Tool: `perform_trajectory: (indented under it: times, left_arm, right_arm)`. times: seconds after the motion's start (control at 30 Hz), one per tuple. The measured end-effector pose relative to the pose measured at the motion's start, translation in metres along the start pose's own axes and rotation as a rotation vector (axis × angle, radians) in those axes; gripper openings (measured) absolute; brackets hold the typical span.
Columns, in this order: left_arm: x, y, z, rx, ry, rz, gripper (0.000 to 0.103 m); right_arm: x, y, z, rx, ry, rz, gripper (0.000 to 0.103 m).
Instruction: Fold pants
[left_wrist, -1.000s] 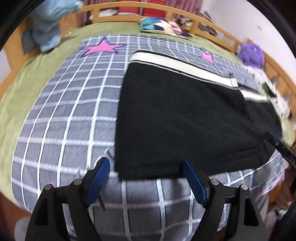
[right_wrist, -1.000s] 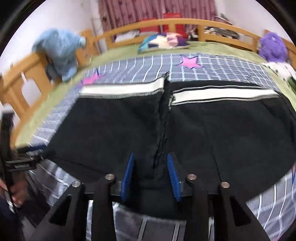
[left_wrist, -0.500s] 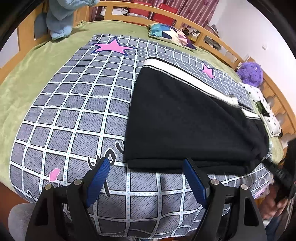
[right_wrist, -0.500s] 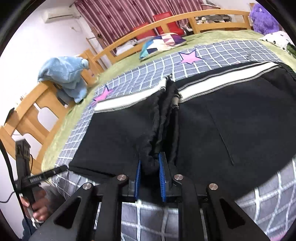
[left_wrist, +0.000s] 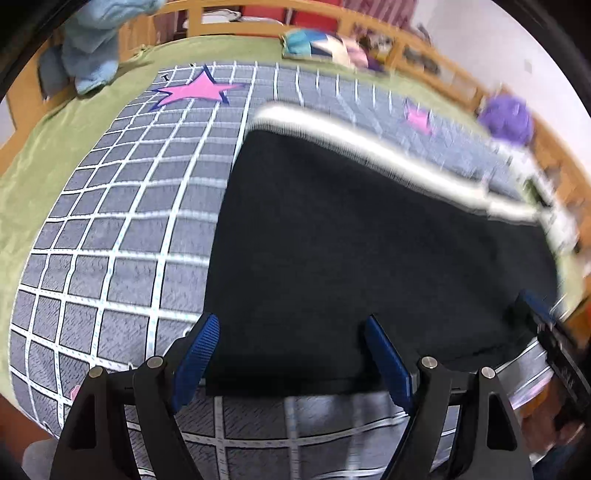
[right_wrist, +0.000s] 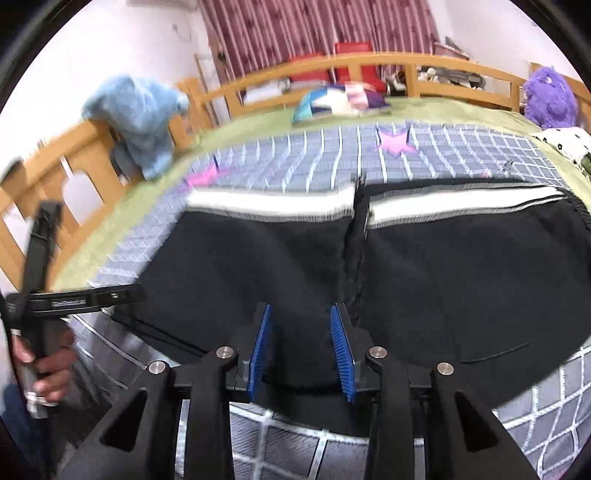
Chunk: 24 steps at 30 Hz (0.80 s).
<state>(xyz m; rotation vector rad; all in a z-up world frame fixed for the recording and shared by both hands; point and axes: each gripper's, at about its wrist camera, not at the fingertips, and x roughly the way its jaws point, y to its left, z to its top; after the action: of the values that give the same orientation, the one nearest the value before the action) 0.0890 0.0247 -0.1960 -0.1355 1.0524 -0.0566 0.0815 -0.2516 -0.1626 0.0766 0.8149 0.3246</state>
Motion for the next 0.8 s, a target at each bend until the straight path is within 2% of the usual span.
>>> perform_trajectory:
  times: [0.07,0.17,0.2,0.27,0.33,0.43,0.47,0.53,0.6,0.63,0.67,0.7,0.73,0.8]
  left_arm:
    - [0.003,-0.002,-0.009,0.034,-0.005,0.023,0.085]
    - [-0.003,0.008,-0.004,0.005,0.019,-0.036,0.085]
    - [-0.004,0.012,-0.002,-0.010,0.023,-0.058,0.085]
    - [-0.007,0.020,0.002,-0.045,0.026,-0.096,0.085]
    - [-0.006,0.024,0.007,-0.065,0.031,-0.118,0.085]
    - [-0.001,0.025,0.011,-0.071,0.037,-0.118,0.085]
    - [0.000,0.024,0.011,-0.069,0.038,-0.117,0.085]
    - [0.004,0.021,0.010,-0.053,0.041,-0.106,0.085]
    - [0.013,0.022,0.009,-0.060,0.083,-0.121,0.085]
    - [0.017,0.025,0.009,-0.084,0.097,-0.143,0.085]
    - [0.016,0.027,0.008,-0.095,0.091,-0.154,0.085]
    - [0.016,0.027,0.009,-0.095,0.092,-0.157,0.085]
    - [0.015,0.027,0.009,-0.089,0.095,-0.156,0.085]
    - [0.015,0.025,0.009,-0.079,0.097,-0.148,0.085]
  right_arm:
    - [0.023,-0.002,-0.014,-0.048,0.059,-0.076,0.034]
    - [0.021,-0.001,-0.013,-0.107,0.065,-0.080,0.034]
    - [0.017,-0.003,-0.007,-0.106,0.076,-0.068,0.033]
    - [0.006,-0.006,0.012,-0.087,0.018,-0.028,0.034]
    - [0.006,-0.008,0.036,-0.091,-0.049,-0.021,0.041]
    - [0.044,-0.019,0.065,-0.070,-0.007,-0.037,0.041]
    - [0.059,-0.025,0.072,-0.050,0.027,-0.035,0.038]
    - [0.084,-0.035,0.081,0.000,0.083,-0.023,0.010]
    - [0.093,-0.039,0.086,-0.013,0.091,-0.018,0.008]
    - [0.087,-0.044,0.090,-0.013,0.040,-0.031,0.008]
    - [0.080,-0.056,0.095,0.030,-0.002,-0.020,0.008]
    - [0.079,-0.072,0.098,0.116,-0.007,0.031,0.008]
    - [0.085,-0.082,0.098,0.176,0.017,0.059,0.008]
    - [0.102,-0.082,0.091,0.169,0.074,0.027,0.009]
